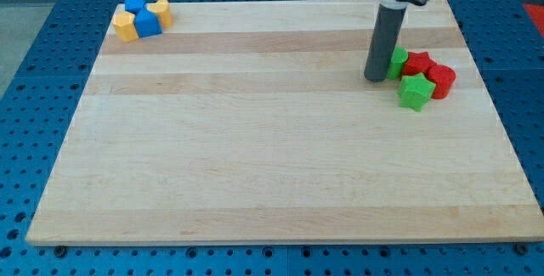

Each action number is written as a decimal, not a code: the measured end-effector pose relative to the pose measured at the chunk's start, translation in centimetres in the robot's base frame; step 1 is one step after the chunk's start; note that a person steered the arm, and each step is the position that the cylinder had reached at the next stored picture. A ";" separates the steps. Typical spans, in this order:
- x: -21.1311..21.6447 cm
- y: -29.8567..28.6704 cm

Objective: Slide green circle up a bit

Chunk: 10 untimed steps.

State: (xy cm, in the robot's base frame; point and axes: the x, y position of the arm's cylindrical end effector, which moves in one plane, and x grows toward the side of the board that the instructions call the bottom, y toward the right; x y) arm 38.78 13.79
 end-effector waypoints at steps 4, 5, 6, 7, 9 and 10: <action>2.2 0.0; 0.7 -0.2; -0.6 -1.0; -2.6 -1.2; -7.6 -1.2; -7.2 -1.9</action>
State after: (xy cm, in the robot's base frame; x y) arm 31.53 11.90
